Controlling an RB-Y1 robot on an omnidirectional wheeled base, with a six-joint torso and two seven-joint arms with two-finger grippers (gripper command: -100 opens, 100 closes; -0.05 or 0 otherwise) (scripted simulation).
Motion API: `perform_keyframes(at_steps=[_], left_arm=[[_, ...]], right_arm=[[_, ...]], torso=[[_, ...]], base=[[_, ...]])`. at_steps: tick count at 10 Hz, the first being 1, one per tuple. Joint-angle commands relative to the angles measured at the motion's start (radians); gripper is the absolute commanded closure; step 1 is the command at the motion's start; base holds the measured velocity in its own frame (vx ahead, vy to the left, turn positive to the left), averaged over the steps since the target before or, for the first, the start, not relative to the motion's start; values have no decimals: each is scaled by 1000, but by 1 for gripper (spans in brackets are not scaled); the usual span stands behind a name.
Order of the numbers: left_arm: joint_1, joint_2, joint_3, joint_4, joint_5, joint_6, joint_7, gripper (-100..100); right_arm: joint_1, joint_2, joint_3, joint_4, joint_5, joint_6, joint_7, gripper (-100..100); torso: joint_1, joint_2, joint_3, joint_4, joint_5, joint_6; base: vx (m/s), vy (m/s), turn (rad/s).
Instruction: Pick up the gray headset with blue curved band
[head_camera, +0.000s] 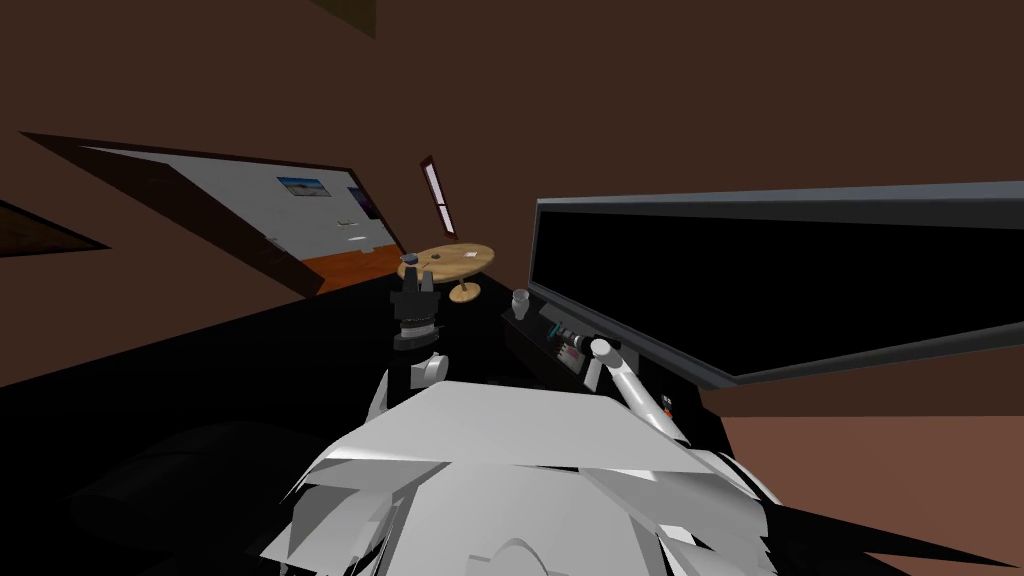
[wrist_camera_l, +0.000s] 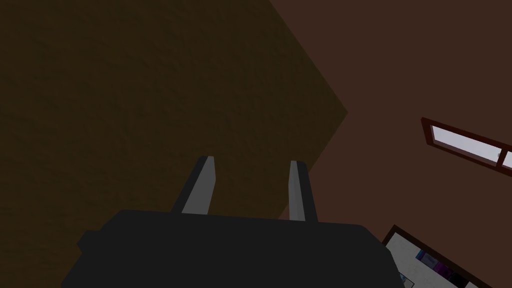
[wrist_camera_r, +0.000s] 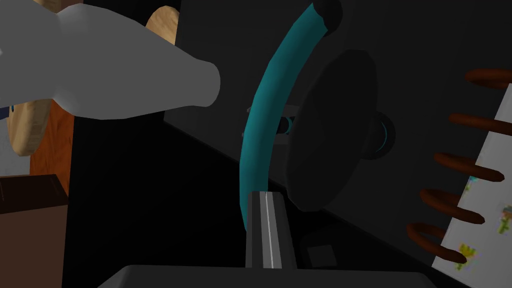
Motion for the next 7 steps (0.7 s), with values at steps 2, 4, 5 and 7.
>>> perform_keyframes(at_steps=[2,4,5,7], left_arm=[[0,0,0,0,0,0,0,0],[0,0,0,0,0,0,0,0],[0,0,0,0,0,0,0,0],[0,0,0,0,0,0,0,0]], right_arm=[[-4,5,-25,35,-49,-4,42,-100],[-7,10,-48,67,-94,-7,80,-100],[-9,11,-54,76,-107,-8,91,-100],[-13,16,-75,105,-148,-11,127,-100]], torso=[[-3,2,1,0,0,0],[-5,4,2,1,-1,0],[-7,6,3,1,-1,0],[-6,5,3,1,-1,0]], base=[[-49,-61,180],[-82,-95,180],[-87,-95,90],[-70,-78,152]])
